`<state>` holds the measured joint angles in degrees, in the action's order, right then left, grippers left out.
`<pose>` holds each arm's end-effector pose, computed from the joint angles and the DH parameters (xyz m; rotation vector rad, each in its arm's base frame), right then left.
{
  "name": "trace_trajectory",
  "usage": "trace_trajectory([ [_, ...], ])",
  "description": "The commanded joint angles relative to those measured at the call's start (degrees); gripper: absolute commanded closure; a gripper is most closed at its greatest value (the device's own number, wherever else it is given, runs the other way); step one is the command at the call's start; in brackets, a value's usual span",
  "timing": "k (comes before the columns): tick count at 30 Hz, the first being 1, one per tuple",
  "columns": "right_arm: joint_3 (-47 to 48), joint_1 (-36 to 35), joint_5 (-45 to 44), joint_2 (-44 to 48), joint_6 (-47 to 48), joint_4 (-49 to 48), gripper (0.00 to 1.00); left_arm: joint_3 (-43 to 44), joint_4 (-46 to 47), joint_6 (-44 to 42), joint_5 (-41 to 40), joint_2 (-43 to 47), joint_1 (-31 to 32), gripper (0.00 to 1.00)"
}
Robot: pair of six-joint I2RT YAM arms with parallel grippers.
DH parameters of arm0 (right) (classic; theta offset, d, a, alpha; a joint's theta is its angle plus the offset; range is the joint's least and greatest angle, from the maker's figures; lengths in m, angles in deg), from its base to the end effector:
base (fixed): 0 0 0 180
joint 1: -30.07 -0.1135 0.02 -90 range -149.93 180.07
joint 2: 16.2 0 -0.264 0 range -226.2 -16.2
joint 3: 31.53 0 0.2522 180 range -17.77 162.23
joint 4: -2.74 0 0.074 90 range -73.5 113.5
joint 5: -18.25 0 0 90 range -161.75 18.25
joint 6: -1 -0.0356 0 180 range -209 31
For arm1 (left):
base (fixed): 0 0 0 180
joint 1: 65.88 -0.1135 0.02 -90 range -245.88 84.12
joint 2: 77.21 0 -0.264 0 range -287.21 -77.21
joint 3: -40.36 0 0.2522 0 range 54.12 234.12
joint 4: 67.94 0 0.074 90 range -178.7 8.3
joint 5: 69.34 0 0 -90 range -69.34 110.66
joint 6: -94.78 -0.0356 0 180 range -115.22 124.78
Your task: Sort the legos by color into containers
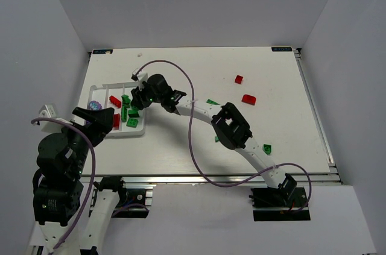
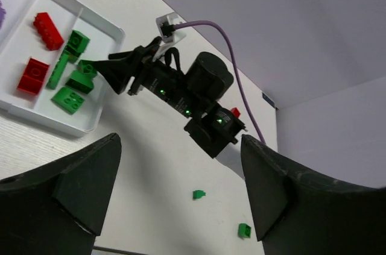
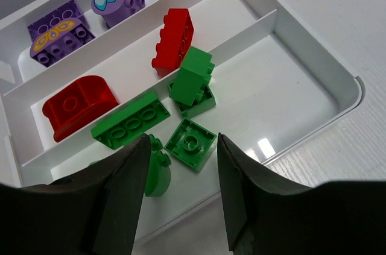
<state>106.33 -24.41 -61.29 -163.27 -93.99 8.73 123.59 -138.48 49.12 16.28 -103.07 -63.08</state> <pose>0.3408 0.4886 0.1881 -0.9268 1.6894 0.8817 0.0251 0.0015 0.4161 -0.7006 1.6908 -0.5160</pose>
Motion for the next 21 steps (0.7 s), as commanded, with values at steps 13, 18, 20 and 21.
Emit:
trace_trajectory([
  [13,-20.7,20.4,25.5,36.6,15.5,18.6,1.00,-17.5,24.7,4.6,26.1,-6.2,0.0,0.76],
  [18,-31.5,30.8,27.4,51.0,22.1,33.5,0.63,-19.8,27.4,2.8,29.3,-13.8,0.3,0.41],
  [20,-37.8,36.4,27.4,55.1,23.6,35.5,0.31,-19.6,27.4,1.7,28.7,-16.4,1.9,0.35],
  [21,-40.0,38.1,27.3,59.2,24.5,36.2,0.24,-19.5,27.5,1.2,27.9,-19.2,3.2,0.32],
])
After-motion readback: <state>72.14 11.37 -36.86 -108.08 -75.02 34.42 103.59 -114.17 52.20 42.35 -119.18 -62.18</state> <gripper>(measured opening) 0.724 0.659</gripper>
